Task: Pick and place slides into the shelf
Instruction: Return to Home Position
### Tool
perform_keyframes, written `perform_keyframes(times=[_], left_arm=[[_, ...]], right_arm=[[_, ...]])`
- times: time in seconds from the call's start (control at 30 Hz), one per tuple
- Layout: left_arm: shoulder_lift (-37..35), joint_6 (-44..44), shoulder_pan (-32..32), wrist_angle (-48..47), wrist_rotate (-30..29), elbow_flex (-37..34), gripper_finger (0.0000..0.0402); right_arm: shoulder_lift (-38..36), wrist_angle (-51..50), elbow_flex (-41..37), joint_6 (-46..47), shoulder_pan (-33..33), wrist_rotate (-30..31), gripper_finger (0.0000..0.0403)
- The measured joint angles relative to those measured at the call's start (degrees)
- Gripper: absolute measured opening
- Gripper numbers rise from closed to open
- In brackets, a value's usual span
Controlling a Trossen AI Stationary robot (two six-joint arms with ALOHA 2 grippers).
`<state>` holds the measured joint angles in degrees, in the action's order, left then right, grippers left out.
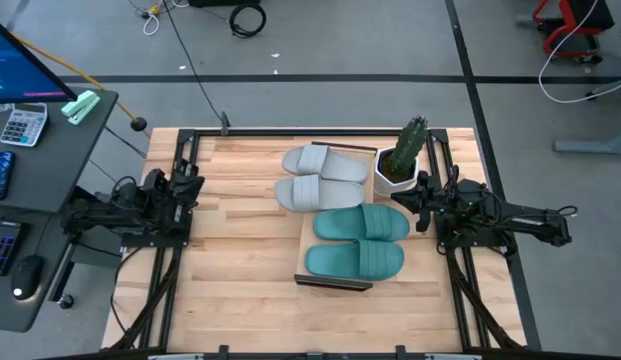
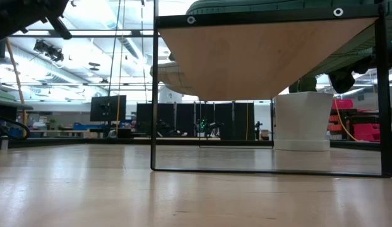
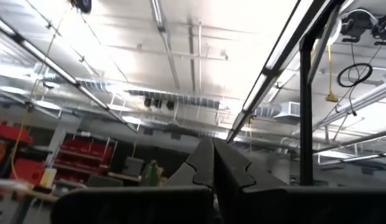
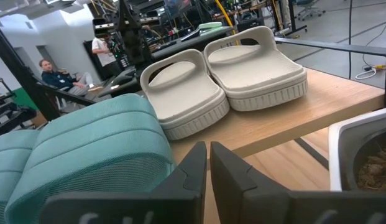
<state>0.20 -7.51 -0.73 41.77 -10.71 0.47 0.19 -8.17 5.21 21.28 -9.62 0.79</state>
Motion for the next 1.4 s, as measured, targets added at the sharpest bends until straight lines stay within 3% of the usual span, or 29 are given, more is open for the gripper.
perform_keyframes(times=[0.2,0.5,0.93,1.4], left_arm=[[0.05,0.34,1.78,-2.06,1.03,0.05,0.0006],[0.05,-4.01,2.83,-21.64,6.50,0.00,0.0006],[0.05,-3.86,2.77,-35.02,8.51,-0.02,0.0003],[0.05,-5.36,2.77,-39.18,11.18,-0.04,0.0010]], right_arm=[[0.00,0.01,0.00,-0.01,0.00,0.01,0.0027],[-0.01,0.00,0.00,-0.01,-0.01,0.00,0.0027],[0.00,0.01,0.00,0.00,0.01,0.01,0.0027],[0.00,0.01,0.00,0.00,0.01,-0.01,0.0027]])
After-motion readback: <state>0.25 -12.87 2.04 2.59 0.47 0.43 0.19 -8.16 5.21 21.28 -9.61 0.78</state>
